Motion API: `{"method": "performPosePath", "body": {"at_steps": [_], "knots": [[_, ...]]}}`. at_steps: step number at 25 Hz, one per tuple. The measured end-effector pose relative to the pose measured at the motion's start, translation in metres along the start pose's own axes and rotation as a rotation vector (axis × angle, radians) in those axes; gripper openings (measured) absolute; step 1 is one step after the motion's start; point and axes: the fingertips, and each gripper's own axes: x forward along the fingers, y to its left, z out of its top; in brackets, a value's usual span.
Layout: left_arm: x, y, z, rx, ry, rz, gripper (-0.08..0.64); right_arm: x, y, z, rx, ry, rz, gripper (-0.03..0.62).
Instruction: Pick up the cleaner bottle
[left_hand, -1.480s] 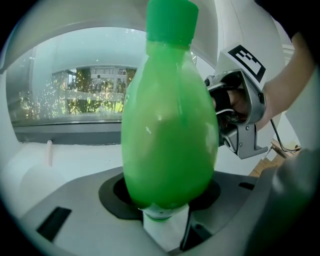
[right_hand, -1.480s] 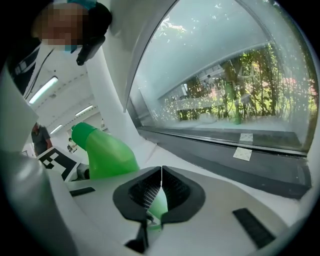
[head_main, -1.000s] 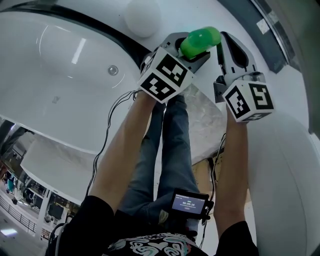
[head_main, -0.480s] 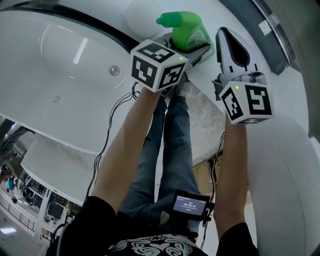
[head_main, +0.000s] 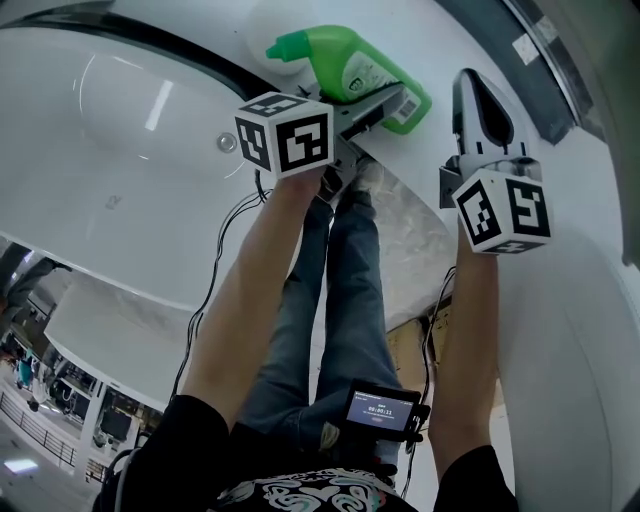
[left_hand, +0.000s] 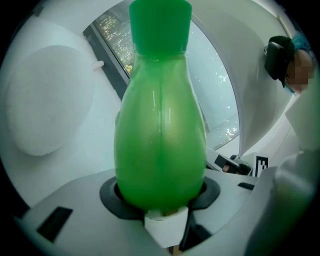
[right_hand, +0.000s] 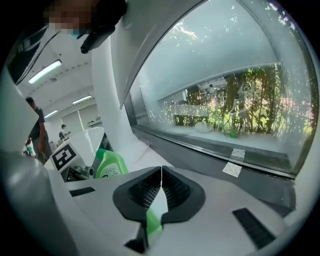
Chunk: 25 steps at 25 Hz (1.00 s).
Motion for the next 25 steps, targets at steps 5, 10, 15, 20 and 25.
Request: {"method": "performPosePath", "body": {"at_steps": [5, 10, 15, 20, 25], "knots": [[-0.006, -0.008, 0.009, -0.115, -0.066, -0.063, 0.201, -0.009, -0.004, 0.003, -0.024, -0.014, -0.053, 0.028], [-0.018, -0.016, 0.016, -0.175, -0.113, -0.099, 0.201, -0.028, -0.009, 0.016, -0.096, -0.049, -0.125, 0.028], [-0.03, -0.026, 0.026, -0.189, -0.145, -0.111, 0.201, -0.039, -0.003, 0.01, -0.082, -0.036, -0.137, 0.029], [-0.053, -0.045, 0.042, -0.241, -0.225, -0.145, 0.201, -0.049, 0.013, 0.014, -0.078, -0.028, -0.136, 0.029], [-0.082, -0.051, 0.045, -0.393, -0.305, -0.121, 0.201, -0.064, 0.028, 0.026, -0.088, -0.03, -0.126, 0.029]]}}
